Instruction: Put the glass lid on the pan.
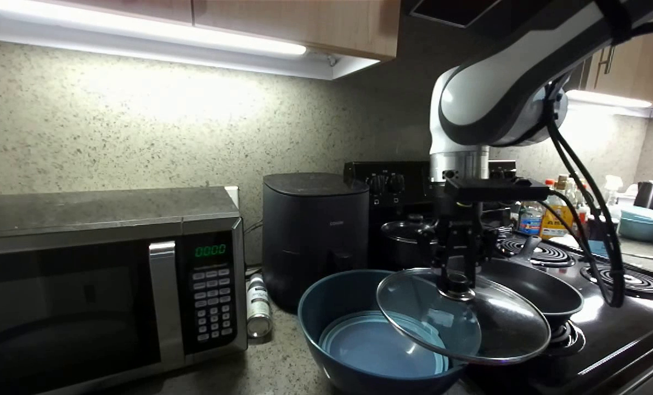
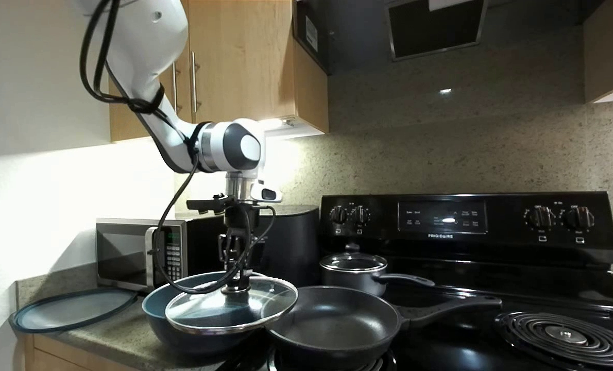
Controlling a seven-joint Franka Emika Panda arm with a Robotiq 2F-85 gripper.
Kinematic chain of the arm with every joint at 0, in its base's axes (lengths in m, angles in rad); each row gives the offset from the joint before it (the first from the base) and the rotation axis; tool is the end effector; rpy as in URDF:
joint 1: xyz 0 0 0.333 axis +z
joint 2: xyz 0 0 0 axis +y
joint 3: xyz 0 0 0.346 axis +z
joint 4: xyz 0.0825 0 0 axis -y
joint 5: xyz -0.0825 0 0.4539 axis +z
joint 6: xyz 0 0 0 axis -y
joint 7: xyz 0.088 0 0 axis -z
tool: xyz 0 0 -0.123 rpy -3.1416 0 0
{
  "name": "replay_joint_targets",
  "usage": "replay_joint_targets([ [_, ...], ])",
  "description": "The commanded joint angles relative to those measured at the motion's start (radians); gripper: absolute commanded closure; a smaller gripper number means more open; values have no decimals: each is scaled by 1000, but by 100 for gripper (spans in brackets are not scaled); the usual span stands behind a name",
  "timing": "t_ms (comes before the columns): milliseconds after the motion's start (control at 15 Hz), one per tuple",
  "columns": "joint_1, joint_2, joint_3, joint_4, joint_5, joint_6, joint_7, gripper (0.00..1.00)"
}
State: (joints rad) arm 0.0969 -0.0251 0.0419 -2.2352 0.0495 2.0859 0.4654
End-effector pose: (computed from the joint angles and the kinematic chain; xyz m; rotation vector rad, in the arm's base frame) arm 0.5536 0.0805 0.3434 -3.0843 0.5513 0.2049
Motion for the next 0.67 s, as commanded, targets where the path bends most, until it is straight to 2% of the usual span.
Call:
replay_joint_targets([
  [0, -21, -6, 7, -7, 6, -2, -5, 50],
  [67, -23, -5, 7, -6, 4, -2, -5, 75],
  [600, -36, -132, 11, -38, -91, 5, 112, 75],
])
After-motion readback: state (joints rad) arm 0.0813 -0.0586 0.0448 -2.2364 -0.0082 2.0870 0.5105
